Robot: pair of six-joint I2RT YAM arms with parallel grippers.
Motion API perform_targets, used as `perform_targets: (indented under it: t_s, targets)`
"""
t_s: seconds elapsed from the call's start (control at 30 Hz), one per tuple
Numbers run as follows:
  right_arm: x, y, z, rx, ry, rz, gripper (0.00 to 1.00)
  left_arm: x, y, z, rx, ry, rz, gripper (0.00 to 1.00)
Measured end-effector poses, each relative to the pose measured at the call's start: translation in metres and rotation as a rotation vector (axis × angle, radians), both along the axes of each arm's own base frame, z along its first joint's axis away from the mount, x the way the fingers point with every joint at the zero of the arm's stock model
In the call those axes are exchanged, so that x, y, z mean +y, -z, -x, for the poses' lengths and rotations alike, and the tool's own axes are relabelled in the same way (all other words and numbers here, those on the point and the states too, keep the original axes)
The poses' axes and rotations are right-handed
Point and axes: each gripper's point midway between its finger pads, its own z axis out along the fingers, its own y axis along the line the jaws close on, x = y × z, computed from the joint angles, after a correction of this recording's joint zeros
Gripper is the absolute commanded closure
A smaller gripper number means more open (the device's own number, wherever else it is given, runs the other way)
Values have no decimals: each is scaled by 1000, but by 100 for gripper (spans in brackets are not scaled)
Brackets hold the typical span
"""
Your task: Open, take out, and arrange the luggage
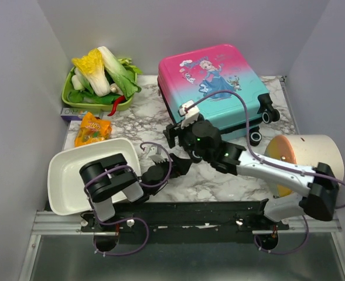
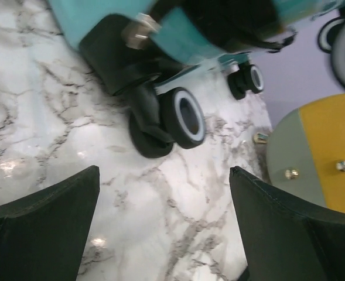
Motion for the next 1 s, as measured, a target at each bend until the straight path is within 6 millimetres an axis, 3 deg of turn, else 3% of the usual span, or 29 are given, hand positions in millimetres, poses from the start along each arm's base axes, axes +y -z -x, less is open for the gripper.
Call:
perform_targets:
  t_s: [0.07, 0.2, 0.3, 0.4, 0.53, 0.63, 0.73, 0.87, 1.0]
  targets:
    - [-16, -23, 10, -31, -4, -47, 0, 0, -14, 2, -18, 2, 28, 1]
    - [-59, -69, 19, -106, 40, -133, 0, -7, -61, 8, -73, 16, 104, 1]
    - [-113, -90, 2, -129, 147, -185, 0, -25, -101, 18, -91, 21, 91, 1]
    - [-178, -89, -19, -134, 324, -201, 0, -45, -140, 33, -82, 15, 33, 1]
    - [-238, -71, -20, -121, 494, -174, 0, -68, -173, 55, -17, -4, -101, 1]
    - [-283, -68, -23, -126, 608, -147, 0, -82, -176, 57, 34, -55, -250, 1]
    - [-314, -63, -32, -120, 632, -43, 0, -92, -162, 50, 82, -136, -421, 1]
    - [-343, -58, -59, -60, 561, 135, 0, -74, -127, 48, 108, -191, -641, 1]
    - [-376, -36, -86, 39, 443, 246, 0, -59, -118, 49, 91, -171, -721, 1]
